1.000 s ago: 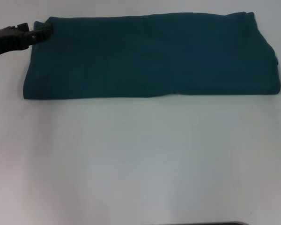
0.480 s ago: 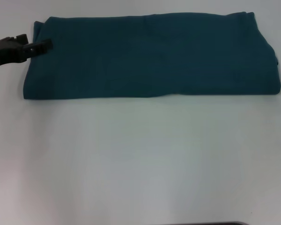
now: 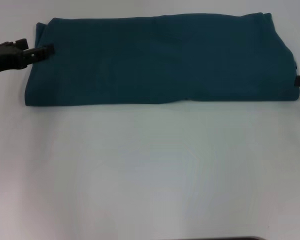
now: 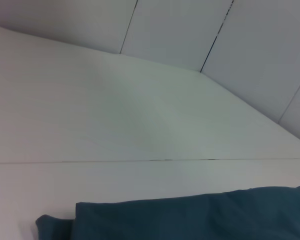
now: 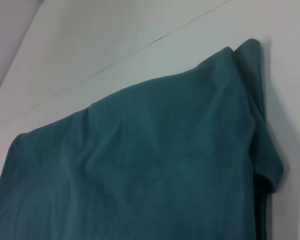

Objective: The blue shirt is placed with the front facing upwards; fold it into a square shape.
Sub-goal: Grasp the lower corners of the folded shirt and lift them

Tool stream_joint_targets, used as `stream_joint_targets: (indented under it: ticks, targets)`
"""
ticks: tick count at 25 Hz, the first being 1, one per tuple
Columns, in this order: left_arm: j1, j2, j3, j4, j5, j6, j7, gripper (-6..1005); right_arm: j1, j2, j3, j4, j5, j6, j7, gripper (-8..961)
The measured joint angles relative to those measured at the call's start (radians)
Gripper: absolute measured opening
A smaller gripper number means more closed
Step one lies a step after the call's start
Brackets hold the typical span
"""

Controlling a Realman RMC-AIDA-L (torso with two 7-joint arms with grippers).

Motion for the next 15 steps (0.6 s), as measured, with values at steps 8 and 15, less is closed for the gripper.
stream_joint_targets:
  ticks: [8,15]
  targets:
    - [0.0,0.0,0.0,0.003,0.0,-0.005,0.013,896,0.009,0.026,-0.007,0.008,0.0,0.067,-0.001,882]
    - [-0.001,0.0,0.0,0.006,0.0,-0.021,0.014,894,0.022,0.041,-0.008,0.017,0.0,0.108,-0.001,865]
